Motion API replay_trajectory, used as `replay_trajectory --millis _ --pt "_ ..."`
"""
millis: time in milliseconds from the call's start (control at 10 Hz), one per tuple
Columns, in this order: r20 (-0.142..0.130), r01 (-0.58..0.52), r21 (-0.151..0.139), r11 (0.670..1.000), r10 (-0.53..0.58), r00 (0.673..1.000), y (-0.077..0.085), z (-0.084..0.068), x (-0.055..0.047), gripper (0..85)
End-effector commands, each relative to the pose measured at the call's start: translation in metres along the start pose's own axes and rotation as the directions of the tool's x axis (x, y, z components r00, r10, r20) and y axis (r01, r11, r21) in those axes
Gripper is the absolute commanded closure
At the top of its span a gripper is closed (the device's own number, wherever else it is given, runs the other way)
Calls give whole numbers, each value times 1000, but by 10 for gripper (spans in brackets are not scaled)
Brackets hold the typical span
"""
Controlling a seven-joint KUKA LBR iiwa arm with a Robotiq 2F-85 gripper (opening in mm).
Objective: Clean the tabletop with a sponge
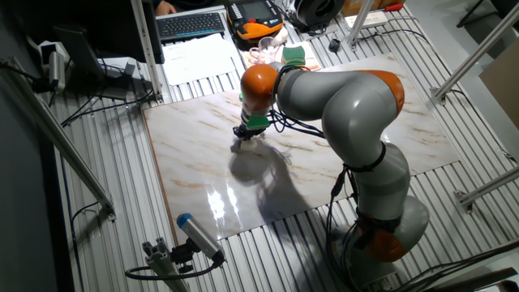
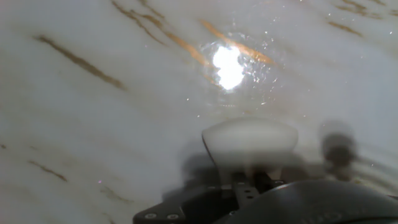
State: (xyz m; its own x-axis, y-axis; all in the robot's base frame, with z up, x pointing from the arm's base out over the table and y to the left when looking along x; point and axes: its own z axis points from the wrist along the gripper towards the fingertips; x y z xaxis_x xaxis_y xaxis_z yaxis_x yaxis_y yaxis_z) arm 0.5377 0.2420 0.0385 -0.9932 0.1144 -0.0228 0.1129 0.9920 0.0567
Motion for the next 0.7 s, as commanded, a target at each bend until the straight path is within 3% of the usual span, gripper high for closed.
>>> replay_trajectory --millis 0,200,400,600 --pt "2 2 1 1000 -2 1000 3 2 3 850" --pt "-3 5 4 1000 -5 1000 2 2 3 850" --pt "6 29 45 999 -30 1000 1 2 2 850" --pt "13 49 57 997 -50 999 -3 4 3 850"
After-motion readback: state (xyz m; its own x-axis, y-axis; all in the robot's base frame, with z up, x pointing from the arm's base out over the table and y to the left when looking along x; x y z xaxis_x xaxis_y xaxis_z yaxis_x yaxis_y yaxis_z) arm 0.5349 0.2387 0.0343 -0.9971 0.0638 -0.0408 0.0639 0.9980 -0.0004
